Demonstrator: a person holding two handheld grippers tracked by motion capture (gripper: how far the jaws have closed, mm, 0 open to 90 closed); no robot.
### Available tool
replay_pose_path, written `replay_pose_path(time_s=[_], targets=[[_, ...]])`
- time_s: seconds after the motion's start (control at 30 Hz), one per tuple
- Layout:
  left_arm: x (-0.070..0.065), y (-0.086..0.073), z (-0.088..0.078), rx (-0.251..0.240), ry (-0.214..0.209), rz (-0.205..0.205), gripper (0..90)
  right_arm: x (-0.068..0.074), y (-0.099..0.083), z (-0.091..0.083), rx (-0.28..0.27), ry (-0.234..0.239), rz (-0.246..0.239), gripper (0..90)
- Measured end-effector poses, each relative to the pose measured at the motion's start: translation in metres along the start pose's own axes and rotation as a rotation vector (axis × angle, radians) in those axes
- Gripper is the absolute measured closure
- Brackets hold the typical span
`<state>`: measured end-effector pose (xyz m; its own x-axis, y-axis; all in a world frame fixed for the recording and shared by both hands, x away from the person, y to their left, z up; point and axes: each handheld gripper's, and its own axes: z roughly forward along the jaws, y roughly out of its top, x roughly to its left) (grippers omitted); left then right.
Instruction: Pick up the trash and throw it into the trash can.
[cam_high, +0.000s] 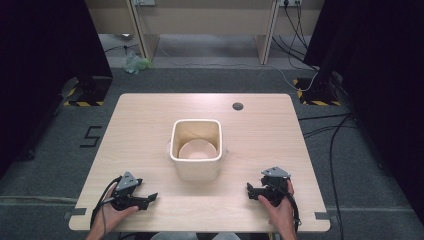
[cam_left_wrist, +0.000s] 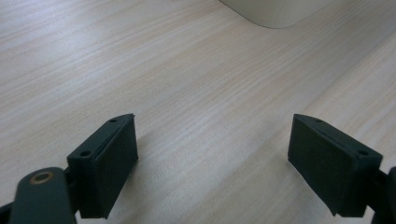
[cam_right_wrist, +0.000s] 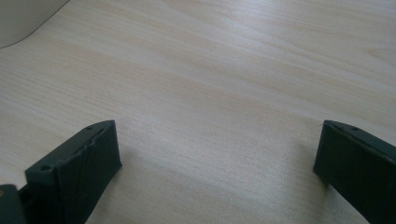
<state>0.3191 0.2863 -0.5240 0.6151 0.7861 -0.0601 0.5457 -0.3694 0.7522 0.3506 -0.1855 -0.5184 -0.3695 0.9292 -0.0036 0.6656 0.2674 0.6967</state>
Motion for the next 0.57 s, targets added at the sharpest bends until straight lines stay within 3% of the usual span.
replay_pose_path(time_s=[0.17,0.57], targets=[[-0.0069,-0.0028,-0.0023,0.012,0.044,0.024,15.1,0.0,-0.0001,0.0,0.0,0.0,0.0,0.5],[-0.0064,-0.0021,-0.0015,0.018,0.039,0.017,13.9,0.0,0.0,0.0,0.0,0.0,0.0,0.5]])
